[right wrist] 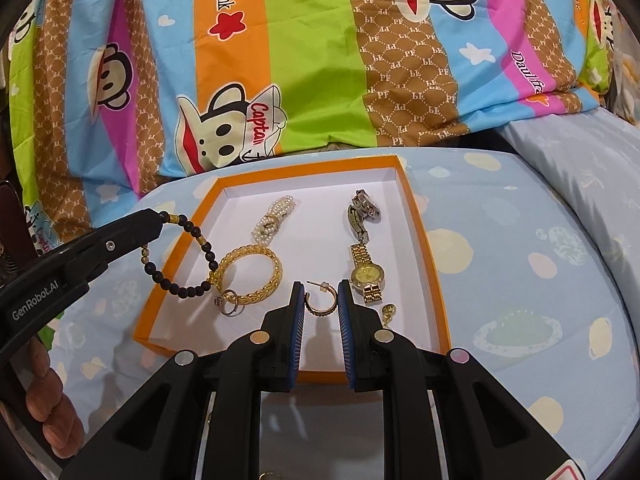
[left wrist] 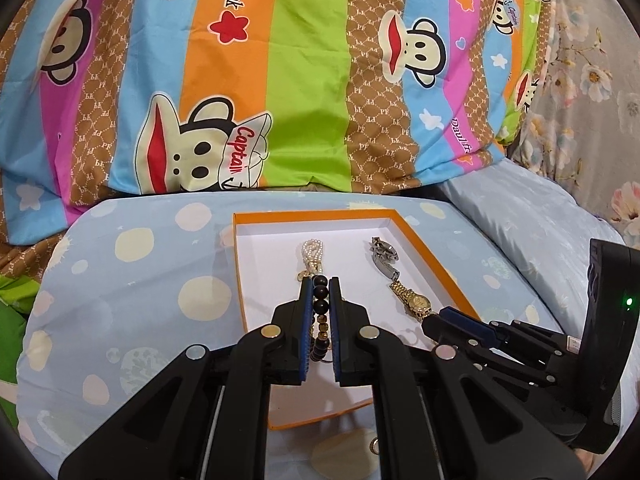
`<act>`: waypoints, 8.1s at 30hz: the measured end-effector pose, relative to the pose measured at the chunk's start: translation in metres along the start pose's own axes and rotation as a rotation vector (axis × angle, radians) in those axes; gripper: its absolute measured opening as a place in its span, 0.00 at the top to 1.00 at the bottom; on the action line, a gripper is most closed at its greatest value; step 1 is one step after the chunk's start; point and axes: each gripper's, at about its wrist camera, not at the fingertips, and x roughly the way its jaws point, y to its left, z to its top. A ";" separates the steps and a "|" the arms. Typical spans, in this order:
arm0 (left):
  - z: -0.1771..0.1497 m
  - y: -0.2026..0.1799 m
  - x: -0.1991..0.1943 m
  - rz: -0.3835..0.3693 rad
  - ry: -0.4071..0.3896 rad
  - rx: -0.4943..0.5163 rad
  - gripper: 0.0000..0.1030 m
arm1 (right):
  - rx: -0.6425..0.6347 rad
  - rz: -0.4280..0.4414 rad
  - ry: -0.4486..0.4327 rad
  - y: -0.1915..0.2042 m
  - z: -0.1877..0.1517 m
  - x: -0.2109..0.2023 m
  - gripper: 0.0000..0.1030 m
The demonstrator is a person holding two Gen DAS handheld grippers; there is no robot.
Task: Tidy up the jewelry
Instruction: 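Open both grippers to release the bracelet and earrings into the box, then close the right gripper on a gold earring while the left gripper moves to the gold hoop earring, then close the left gripper on the gold hoop earring while the right gripper holds its earring, then carry both earrings over the orange box with both grippers, then open both grippers to drop the earrings into the box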
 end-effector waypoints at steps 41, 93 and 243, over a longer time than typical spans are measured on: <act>-0.001 0.035 -0.026 0.049 -0.055 -0.154 0.63 | 0.046 -0.033 -0.068 -0.016 -0.012 -0.031 0.74; -0.105 0.005 -0.042 0.036 0.162 -0.041 0.52 | 0.051 0.020 0.097 0.018 -0.094 -0.050 0.94; -0.032 0.001 0.022 0.007 0.066 0.003 0.81 | 0.003 -0.048 -0.015 -0.005 -0.001 0.007 0.88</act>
